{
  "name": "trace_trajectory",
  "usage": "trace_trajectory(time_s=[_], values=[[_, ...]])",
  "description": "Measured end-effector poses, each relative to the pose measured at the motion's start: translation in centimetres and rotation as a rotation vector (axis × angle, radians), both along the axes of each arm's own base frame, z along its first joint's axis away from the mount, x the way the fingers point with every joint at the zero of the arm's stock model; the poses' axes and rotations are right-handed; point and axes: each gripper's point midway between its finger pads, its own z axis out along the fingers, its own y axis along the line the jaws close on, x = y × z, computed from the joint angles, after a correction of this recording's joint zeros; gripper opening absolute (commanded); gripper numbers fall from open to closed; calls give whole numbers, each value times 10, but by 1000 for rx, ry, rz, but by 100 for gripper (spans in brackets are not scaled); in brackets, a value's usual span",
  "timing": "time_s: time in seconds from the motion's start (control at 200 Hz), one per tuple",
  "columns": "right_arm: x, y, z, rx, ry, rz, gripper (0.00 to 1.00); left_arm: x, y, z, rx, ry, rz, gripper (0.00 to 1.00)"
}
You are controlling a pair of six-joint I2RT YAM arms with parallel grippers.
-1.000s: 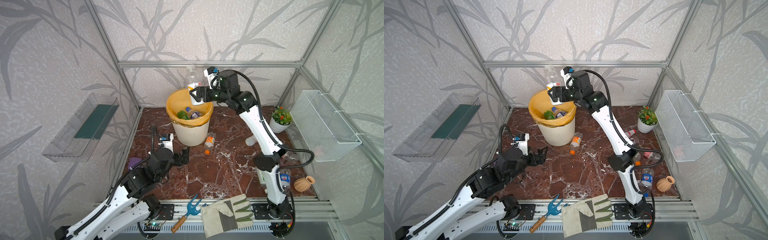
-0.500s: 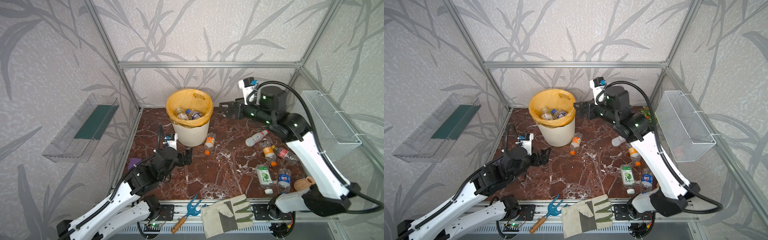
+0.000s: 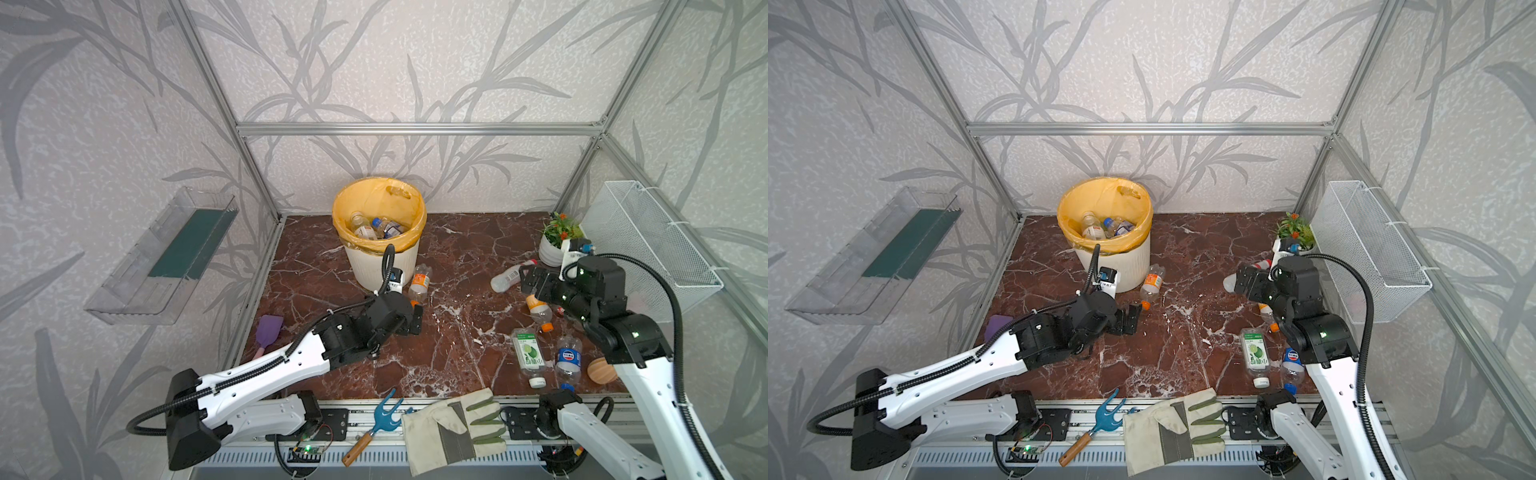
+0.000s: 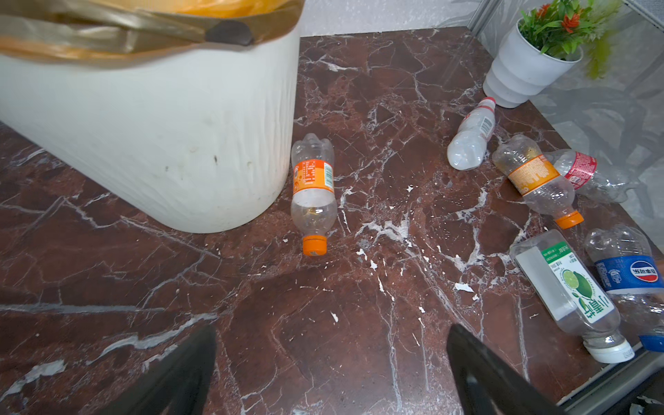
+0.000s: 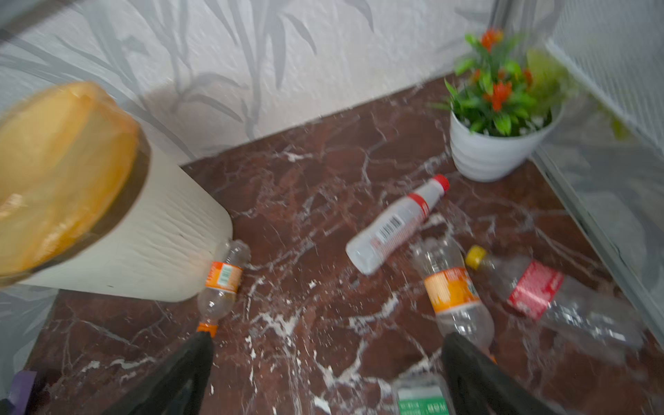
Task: Throw the plastic bottles in the bin
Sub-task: Rotate the plastic bottle at the bottom-right of the table.
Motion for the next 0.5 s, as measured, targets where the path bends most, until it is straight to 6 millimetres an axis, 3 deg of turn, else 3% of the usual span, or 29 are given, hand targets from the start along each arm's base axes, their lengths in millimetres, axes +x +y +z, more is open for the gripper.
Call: trace_trajectory(time_s=[0.19,0.5], values=[[-22,-14,-50,43,176,-109,99,4,-12,-6,11,11,-13,99],[-70,-15,-151,100,483,-189,99,5,-7,-6,40,-2,0,99]])
